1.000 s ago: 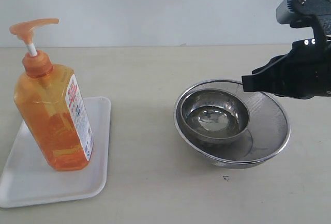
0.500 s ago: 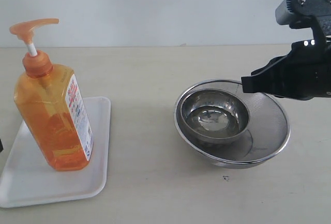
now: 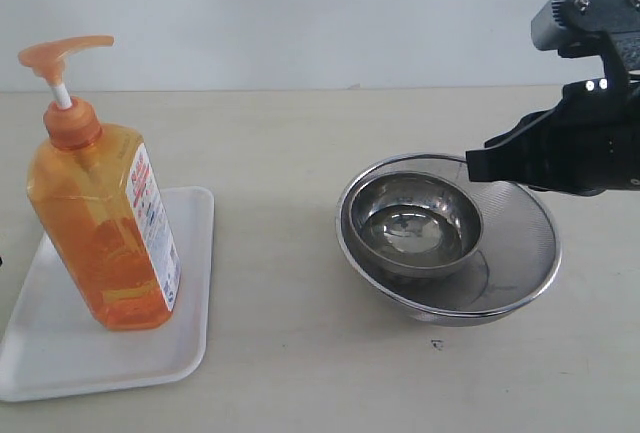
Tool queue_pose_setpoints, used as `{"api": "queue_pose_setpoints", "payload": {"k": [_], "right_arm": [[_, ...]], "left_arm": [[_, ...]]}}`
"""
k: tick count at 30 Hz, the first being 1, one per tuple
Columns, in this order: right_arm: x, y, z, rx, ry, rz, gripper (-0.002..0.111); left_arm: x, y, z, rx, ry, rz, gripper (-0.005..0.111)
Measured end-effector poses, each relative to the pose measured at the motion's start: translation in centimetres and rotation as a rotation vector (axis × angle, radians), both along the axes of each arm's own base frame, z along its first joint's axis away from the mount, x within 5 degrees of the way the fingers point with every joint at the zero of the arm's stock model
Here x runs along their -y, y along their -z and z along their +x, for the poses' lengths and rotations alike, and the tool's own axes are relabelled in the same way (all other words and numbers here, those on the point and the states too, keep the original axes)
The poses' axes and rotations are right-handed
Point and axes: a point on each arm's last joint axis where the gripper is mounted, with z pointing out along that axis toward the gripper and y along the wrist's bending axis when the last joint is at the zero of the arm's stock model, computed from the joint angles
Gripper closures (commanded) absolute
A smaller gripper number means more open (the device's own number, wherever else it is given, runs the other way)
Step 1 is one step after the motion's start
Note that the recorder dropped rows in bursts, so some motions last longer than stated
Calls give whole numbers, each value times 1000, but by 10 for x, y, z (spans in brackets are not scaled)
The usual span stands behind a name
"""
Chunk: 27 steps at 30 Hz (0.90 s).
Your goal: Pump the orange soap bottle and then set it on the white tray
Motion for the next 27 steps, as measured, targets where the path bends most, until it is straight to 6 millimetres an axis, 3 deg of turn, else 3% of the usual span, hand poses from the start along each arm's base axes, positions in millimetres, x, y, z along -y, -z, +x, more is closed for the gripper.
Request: {"api": "queue_pose_setpoints", "payload": {"k": [12,21,27], "right_arm": [[0,0,0,-1,1,2,108],[0,0,0,1,2,1,108],[0,0,0,2,3,1,108]], "left_arm": [[-15,-11,29,-76,39,-82,102],[-20,24,54,-258,33,-92,102],[-13,30,72,-280,124,-65,102]]}}
